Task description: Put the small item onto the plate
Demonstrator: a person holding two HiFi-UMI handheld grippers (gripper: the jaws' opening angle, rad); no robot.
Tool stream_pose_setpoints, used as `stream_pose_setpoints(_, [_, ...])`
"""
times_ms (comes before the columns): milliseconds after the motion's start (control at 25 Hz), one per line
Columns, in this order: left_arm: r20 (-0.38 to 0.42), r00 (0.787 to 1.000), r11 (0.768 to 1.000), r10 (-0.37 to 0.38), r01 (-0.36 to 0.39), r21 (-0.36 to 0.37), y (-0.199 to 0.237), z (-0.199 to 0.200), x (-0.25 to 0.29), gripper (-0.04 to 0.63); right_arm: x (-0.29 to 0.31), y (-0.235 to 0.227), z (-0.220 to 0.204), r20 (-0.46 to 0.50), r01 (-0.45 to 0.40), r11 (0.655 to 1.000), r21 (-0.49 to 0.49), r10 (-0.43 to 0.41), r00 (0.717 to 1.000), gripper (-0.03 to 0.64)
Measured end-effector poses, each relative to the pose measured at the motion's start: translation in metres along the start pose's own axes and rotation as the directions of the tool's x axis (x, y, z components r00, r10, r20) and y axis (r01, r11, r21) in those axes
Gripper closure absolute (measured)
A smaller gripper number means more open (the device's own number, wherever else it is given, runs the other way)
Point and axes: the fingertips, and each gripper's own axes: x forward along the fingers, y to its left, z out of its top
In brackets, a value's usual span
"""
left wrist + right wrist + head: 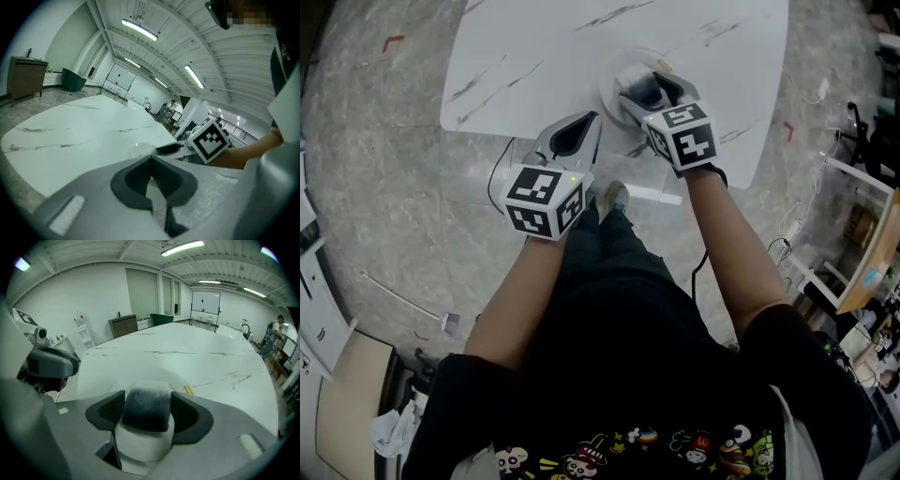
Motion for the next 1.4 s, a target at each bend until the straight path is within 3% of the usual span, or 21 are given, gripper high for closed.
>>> stream_pose_setpoints(680, [-0.006, 1.0, 0.999, -0.004, 0.005, 0.032, -0.007, 0.006, 0.0, 0.595, -0.023, -0.003, 0.0, 0.056, 0.019, 0.998, 0.068, -0.022, 0.998, 0.275])
stream_pose_setpoints(760, [-0.004, 1.0, 0.999, -0.008, 0.008, 0.042, -0.011, 0.009, -0.005, 0.595, -0.039, 0.0, 0.007, 0.092, 0.026, 0.997, 0.079, -0.033, 0.995, 0.312])
stream_pose_setpoints(1000, [0.013, 0.999, 0.992, -0.038, 0.036, 0.12, -0.031, 0.031, -0.013, 0.595, -0.098, 0.006, 0.028, 0.227, 0.08, 0.991, 0.104, -0.102, 0.968, 0.519])
stream_pose_setpoints(1160, [0.016, 0.998, 0.986, -0.057, 0.054, 0.156, -0.047, 0.042, -0.014, 0.595, -0.128, 0.006, 0.028, 0.272, 0.118, 0.986, 0.121, -0.148, 0.951, 0.595])
stream_pose_setpoints(1400, [0.032, 0.996, 0.97, -0.087, 0.077, 0.23, -0.071, 0.059, -0.03, 0.595, -0.179, 0.02, 0.029, 0.372, 0.168, 0.976, 0.142, -0.209, 0.904, 0.595])
